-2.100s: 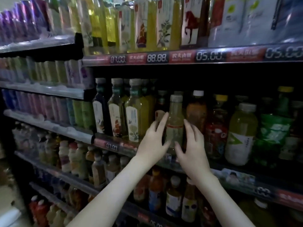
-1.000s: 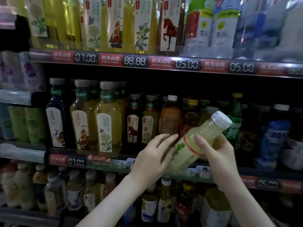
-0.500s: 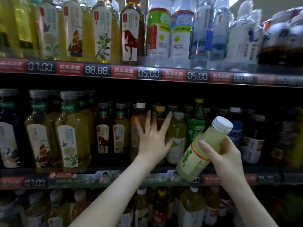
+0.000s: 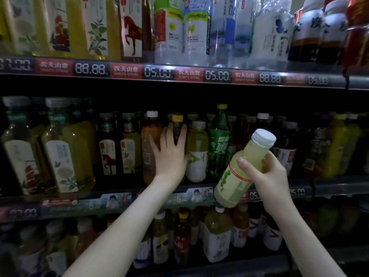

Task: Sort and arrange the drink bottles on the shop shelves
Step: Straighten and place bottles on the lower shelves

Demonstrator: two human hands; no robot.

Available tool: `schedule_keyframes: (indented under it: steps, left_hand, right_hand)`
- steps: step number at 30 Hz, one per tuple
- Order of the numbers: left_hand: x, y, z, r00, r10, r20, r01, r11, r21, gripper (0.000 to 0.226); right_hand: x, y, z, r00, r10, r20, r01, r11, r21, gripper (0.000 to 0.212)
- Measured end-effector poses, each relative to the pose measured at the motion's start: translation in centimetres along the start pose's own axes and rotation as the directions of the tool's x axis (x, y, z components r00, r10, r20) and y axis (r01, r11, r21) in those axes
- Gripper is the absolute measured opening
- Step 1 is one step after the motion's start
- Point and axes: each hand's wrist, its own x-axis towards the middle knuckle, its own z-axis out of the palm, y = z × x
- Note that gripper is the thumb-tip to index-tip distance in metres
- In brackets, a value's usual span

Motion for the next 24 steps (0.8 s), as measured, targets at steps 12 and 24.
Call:
schedule_keyframes:
  steps: [12, 24]
  left_hand:
    - [-7.0, 2.5, -3.1, 0.991, 0.056, 0.120, 0.047, 0.696, -0.716, 0.050]
    - [-13.0, 2.3, -1.5, 0.728, 0.191, 0.659, 0.490, 0.527, -0.694, 0.067]
  right_hand:
    - [-2.0, 1.3, 1.7, 0.982, 0.108, 0.157, -0.101, 0.994, -0.052, 0.027]
    - [-2.8, 2.2, 1.9, 0.911, 0.165, 0.377, -0.156, 0.986, -0.054, 0.044]
